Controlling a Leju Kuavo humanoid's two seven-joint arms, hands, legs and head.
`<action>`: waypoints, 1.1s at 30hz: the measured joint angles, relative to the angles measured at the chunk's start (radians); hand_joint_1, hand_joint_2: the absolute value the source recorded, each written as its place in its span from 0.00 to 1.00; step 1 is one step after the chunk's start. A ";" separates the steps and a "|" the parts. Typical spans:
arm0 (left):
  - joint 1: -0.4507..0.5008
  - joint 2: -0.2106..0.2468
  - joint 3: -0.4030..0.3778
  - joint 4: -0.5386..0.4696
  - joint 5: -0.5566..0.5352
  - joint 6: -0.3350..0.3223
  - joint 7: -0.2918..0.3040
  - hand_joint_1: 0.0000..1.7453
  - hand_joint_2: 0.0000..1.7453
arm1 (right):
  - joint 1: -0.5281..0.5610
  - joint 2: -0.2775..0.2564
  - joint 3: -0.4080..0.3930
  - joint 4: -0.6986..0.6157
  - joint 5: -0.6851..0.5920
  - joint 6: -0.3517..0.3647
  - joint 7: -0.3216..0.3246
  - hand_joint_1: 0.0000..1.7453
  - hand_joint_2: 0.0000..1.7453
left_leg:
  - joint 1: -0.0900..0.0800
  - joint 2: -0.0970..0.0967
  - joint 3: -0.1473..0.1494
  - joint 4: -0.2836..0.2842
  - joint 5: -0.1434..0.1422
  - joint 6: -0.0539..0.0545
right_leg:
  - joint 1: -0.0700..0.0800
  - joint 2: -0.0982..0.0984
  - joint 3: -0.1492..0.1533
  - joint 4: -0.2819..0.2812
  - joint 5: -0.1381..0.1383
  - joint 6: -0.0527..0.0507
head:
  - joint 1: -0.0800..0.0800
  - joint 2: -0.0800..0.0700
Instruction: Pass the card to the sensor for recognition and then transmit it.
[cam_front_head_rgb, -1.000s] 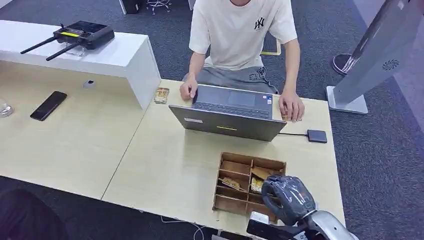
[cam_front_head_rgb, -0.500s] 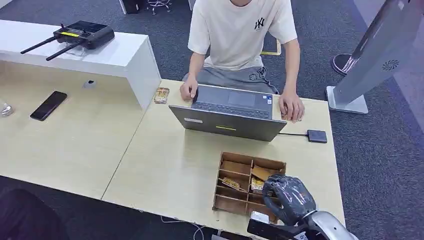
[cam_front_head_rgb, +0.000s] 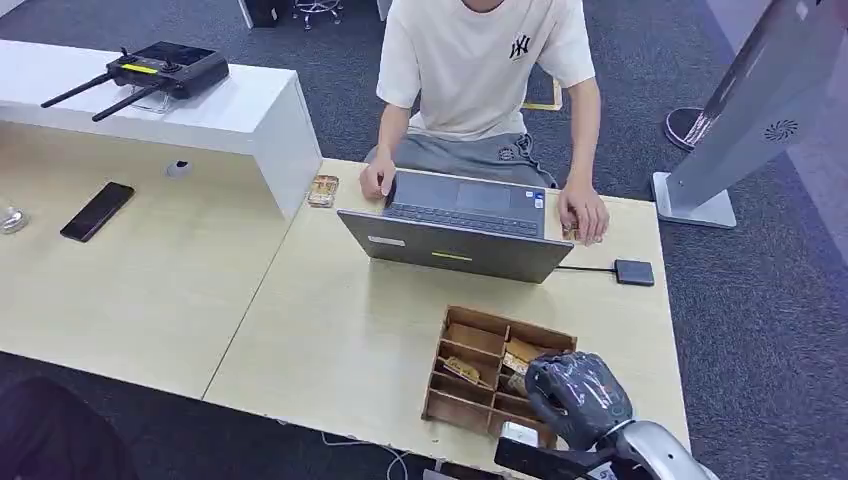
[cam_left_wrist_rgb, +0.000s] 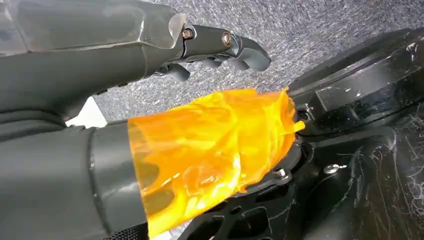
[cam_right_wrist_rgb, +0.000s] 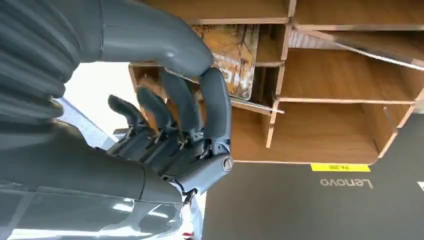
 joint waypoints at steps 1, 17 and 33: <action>0.000 0.000 0.000 0.000 -0.001 0.000 0.001 0.00 0.00 | 0.001 0.000 0.000 0.000 0.000 0.001 0.001 1.00 1.00 | 0.000 0.000 0.000 0.000 0.000 0.000 | 0.000 0.000 0.000 0.000 0.000 0.000 | 0.000 0.000; -0.001 -0.001 0.000 0.000 0.004 0.000 0.002 0.00 0.00 | 0.002 0.000 0.000 0.008 -0.002 0.001 0.000 1.00 1.00 | 0.000 0.000 0.000 0.000 0.000 0.000 | 0.000 0.000 0.000 0.000 0.000 0.000 | 0.000 0.000; 0.001 -0.003 0.002 0.000 -0.015 0.000 0.008 0.00 0.00 | 0.000 0.007 -0.005 0.008 0.003 -0.024 0.005 0.88 1.00 | 0.000 0.000 0.000 0.000 0.000 0.000 | 0.000 0.000 0.000 0.000 0.000 0.000 | 0.000 0.000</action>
